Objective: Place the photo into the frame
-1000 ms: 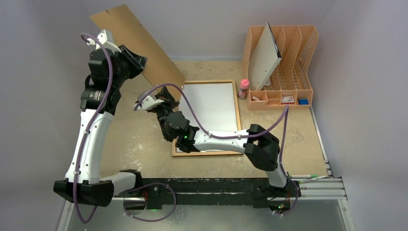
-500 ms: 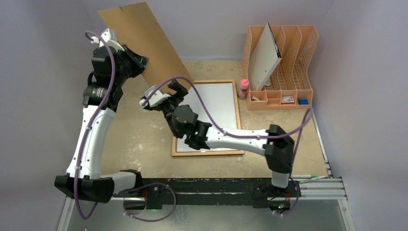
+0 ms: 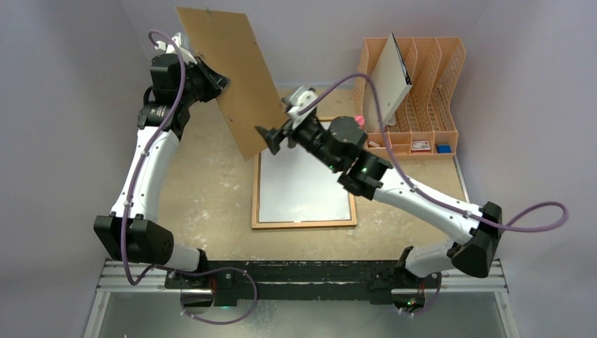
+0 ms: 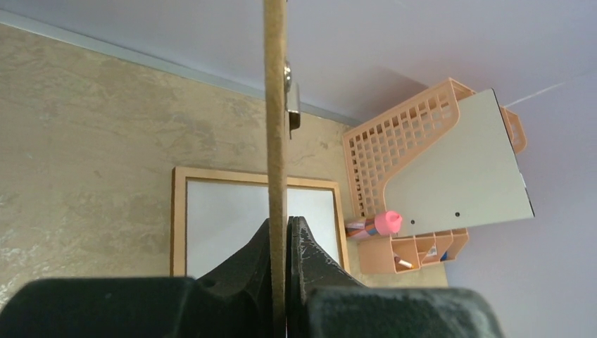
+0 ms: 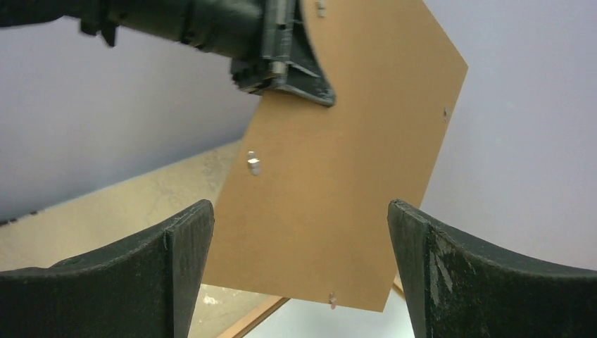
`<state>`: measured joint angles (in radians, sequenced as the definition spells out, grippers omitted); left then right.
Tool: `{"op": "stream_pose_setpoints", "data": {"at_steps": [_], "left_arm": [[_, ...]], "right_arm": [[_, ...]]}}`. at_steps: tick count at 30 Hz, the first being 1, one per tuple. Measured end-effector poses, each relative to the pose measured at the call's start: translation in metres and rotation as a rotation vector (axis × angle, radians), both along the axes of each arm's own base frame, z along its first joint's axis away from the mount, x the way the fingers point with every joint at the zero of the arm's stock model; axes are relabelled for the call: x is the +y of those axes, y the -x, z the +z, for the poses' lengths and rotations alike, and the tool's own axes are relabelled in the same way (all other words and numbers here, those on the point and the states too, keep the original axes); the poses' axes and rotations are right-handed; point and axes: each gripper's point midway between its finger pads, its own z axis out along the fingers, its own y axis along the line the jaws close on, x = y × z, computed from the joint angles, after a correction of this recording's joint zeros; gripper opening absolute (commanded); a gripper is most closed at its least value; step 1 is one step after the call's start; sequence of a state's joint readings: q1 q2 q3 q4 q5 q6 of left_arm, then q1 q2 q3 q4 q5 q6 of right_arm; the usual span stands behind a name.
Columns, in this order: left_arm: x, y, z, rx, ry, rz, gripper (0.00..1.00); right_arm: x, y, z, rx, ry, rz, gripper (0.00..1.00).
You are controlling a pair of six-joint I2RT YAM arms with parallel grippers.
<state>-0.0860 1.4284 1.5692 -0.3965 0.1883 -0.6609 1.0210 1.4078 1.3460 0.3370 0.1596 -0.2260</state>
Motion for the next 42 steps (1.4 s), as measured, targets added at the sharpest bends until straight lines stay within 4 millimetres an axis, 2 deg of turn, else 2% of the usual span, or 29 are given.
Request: {"op": "stream_pose_setpoints", "data": {"at_steps": [4,7,9,14,18,20,23,27,30,33,36,38,42], "left_arm": [[-0.01,0.0,0.0,-0.01,0.019,-0.089,0.0],[-0.024,0.004,0.012,-0.056,0.045,-0.186,0.0],[-0.035,0.009,0.021,-0.088,0.073,-0.256,0.0],[-0.06,0.024,0.045,-0.161,0.158,-0.418,0.0],[-0.074,0.038,0.06,-0.199,0.226,-0.529,0.0],[-0.08,0.046,0.062,-0.203,0.259,-0.579,0.0],[-0.085,0.056,0.063,-0.197,0.297,-0.635,0.0],[-0.091,0.068,0.063,-0.183,0.338,-0.702,0.0],[-0.09,0.076,0.068,-0.19,0.361,-0.722,0.0],[-0.089,0.085,0.075,-0.217,0.36,-0.748,0.0],[-0.09,0.096,0.08,-0.245,0.345,-0.789,0.0],[-0.09,0.099,0.081,-0.255,0.338,-0.804,0.0],[-0.091,0.101,0.081,-0.261,0.335,-0.814,0.0]], "right_arm": [[-0.041,-0.026,0.009,0.119,-0.123,-0.012,0.97],[-0.07,-0.051,0.01,0.228,-0.223,-0.04,0.98],[-0.091,-0.07,0.004,0.312,-0.281,-0.07,0.98],[-0.144,-0.107,-0.031,0.508,-0.435,-0.143,0.99],[-0.184,-0.117,-0.079,0.669,-0.54,-0.177,0.99],[-0.197,-0.119,-0.089,0.72,-0.576,-0.176,0.99],[-0.193,-0.112,-0.079,0.721,-0.589,-0.1,0.99],[-0.181,-0.085,-0.05,0.65,-0.558,0.052,0.97],[-0.181,-0.072,-0.036,0.61,-0.539,0.113,0.94],[-0.179,-0.064,-0.036,0.594,-0.526,0.156,0.91],[-0.177,-0.056,-0.041,0.592,-0.523,0.2,0.93],[-0.177,-0.055,-0.042,0.6,-0.526,0.207,0.96],[-0.178,-0.057,-0.044,0.617,-0.539,0.184,0.97]]}}
